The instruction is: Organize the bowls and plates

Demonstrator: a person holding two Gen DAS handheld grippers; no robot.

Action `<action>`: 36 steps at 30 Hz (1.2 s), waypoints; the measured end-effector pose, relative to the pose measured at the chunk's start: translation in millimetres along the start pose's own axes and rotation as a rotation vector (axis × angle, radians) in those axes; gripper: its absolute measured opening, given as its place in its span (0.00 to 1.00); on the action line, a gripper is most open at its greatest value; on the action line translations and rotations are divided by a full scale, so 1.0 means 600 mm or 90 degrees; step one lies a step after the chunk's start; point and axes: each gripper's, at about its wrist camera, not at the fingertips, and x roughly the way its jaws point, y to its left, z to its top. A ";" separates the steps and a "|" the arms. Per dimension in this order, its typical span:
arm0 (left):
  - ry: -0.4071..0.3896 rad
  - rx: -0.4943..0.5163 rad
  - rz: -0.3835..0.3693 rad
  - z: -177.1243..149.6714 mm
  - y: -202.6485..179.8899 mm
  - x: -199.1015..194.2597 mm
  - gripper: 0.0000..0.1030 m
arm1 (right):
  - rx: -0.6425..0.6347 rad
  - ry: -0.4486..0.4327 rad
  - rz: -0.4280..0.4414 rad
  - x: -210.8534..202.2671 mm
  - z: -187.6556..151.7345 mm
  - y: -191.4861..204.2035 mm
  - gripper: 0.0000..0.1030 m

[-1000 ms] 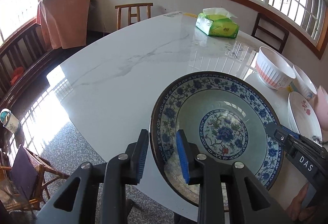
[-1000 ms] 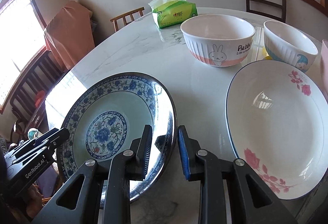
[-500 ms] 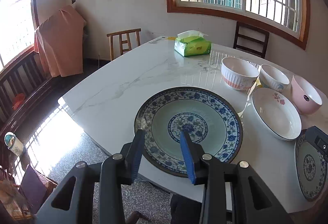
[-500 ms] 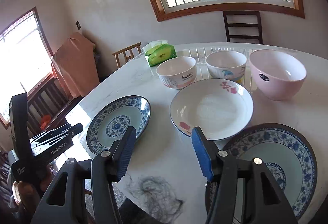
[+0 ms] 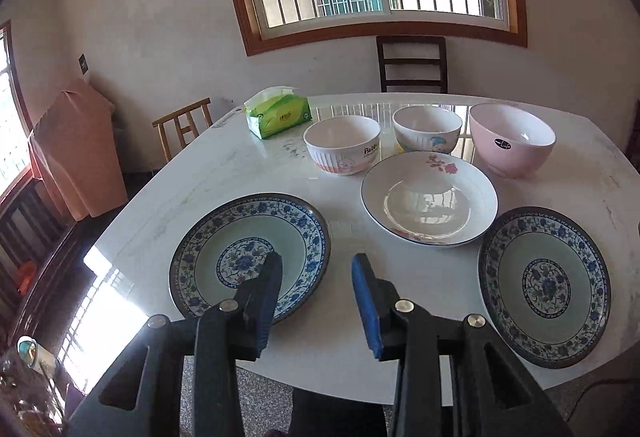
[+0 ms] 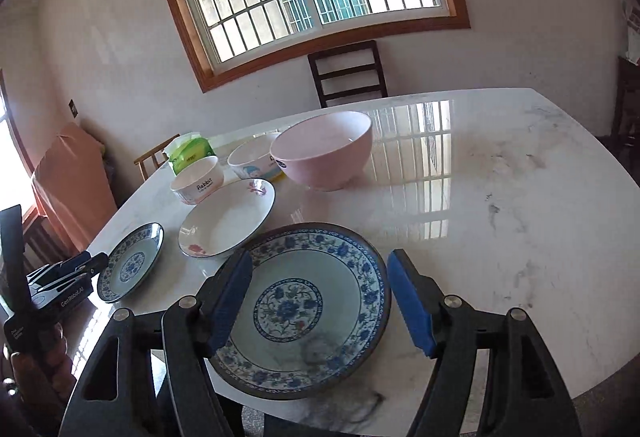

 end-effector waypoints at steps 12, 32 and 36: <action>0.020 0.089 -0.016 0.003 -0.122 0.003 0.36 | 0.070 0.039 0.007 0.039 -0.026 -0.097 0.66; 0.102 0.128 -0.028 -0.011 -0.196 0.060 0.36 | 0.053 0.088 0.076 0.088 -0.033 -0.098 0.67; 0.133 0.121 -0.046 -0.015 -0.202 0.075 0.36 | 0.041 0.101 0.083 0.099 -0.034 -0.092 0.68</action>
